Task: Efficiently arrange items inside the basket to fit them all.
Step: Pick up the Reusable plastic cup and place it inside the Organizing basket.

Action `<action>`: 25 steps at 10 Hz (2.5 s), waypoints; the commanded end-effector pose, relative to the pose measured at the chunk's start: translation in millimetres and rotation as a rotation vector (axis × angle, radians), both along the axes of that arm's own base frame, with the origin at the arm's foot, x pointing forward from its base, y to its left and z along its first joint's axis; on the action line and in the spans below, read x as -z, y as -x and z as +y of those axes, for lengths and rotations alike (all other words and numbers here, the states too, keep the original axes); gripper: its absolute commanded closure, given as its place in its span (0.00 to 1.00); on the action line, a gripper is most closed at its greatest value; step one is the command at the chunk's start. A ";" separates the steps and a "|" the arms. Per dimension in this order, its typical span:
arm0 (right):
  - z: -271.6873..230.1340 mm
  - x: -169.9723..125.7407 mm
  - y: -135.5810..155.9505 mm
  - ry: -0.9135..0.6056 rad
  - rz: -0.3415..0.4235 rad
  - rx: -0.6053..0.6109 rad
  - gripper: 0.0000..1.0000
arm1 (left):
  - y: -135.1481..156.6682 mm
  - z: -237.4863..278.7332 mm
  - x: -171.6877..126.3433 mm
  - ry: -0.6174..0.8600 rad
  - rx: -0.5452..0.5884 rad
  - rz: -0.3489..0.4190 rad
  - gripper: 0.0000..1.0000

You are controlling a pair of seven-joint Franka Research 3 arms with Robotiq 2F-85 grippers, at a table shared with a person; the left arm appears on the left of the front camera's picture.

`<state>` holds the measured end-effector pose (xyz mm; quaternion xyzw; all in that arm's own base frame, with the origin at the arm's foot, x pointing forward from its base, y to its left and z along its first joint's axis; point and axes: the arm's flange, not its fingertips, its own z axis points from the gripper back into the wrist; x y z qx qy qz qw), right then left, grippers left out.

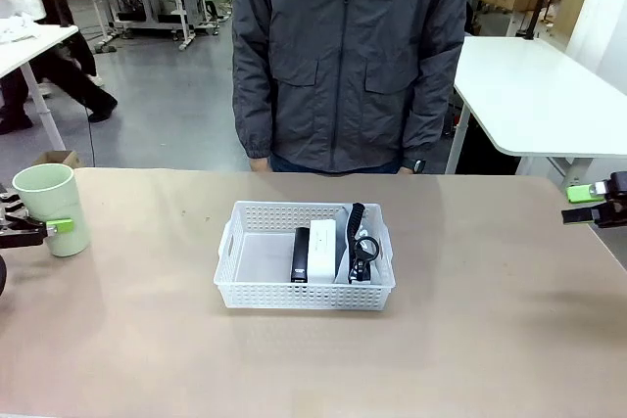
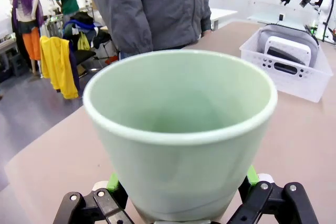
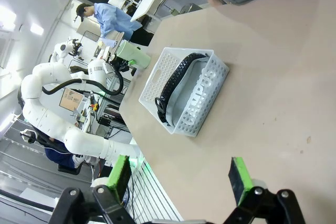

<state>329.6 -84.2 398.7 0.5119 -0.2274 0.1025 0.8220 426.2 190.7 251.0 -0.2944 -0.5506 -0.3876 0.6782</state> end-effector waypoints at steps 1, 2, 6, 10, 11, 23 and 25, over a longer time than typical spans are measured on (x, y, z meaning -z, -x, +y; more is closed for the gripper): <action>2.6 -2.3 -0.8 -0.013 0.007 0.010 0.00 | 5.1 -5.6 -3.9 0.024 -0.010 -0.040 0.00; 2.6 -2.3 -0.8 -0.013 0.007 0.010 0.00 | 4.5 -5.0 -5.6 0.038 -0.016 -0.032 0.00; 2.6 -2.3 -0.8 -0.013 0.007 0.010 0.00 | 5.7 -3.0 -12.7 0.076 -0.032 -0.012 1.00; 2.6 -2.3 -0.8 -0.013 0.007 0.010 0.00 | 23.9 -10.1 -68.3 0.207 -0.085 0.099 0.71; 2.6 -2.3 -0.8 -0.013 0.007 0.010 0.00 | 32.8 -21.7 -100.4 0.196 -0.069 0.106 1.00; 2.6 -2.3 -0.8 -0.013 0.007 0.010 0.00 | 47.7 -59.1 -163.0 0.049 0.011 0.052 0.71; 2.6 -2.3 -0.8 -0.013 0.007 0.010 0.00 | 47.7 -59.1 -163.0 0.049 0.011 0.052 0.71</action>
